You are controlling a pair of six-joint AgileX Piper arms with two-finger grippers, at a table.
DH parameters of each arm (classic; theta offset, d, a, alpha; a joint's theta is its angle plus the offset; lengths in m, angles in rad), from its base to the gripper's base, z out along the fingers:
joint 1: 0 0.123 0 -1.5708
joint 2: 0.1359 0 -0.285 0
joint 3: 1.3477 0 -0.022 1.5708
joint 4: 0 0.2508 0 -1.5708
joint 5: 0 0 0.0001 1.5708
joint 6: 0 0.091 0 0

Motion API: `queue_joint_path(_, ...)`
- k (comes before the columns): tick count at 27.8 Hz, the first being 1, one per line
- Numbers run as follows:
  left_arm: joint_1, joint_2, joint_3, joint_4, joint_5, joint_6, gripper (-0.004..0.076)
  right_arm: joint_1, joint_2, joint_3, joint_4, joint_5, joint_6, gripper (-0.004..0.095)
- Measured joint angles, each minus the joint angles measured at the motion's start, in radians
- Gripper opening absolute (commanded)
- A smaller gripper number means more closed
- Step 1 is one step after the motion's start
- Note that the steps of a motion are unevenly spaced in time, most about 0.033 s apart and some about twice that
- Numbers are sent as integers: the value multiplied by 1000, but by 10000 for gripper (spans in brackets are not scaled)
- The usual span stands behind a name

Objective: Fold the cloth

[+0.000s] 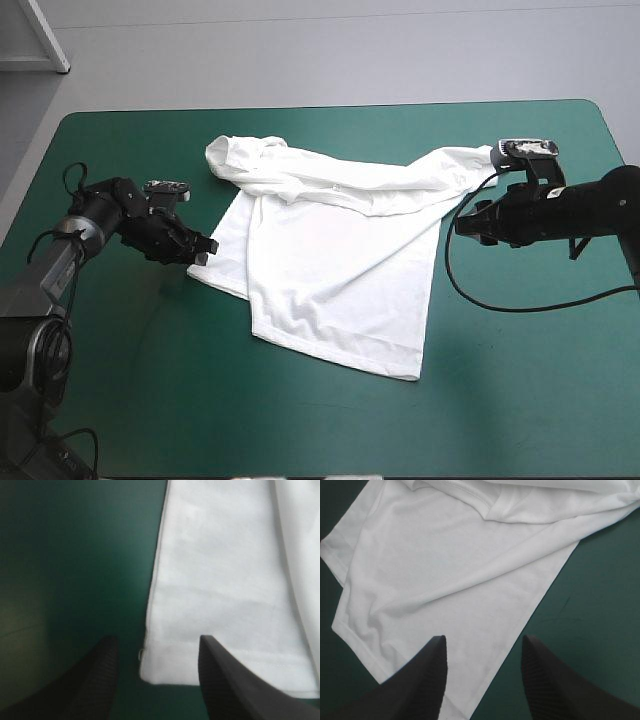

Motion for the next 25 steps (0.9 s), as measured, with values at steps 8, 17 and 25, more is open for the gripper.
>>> queue_joint_path(8, -60, 41, 3, 38, 8, 11, 352, 3, 0, 23, -27, -21, -5, 412)
queue_joint_path(17, -90, 61, 19, 144, -20, -25, 20, 3, 0, 24, -56, 11, -6, 373)
queue_joint_path(25, -91, 59, 30, 135, -30, -30, 19, 163, -1, 157, -159, -3, 15, 373)
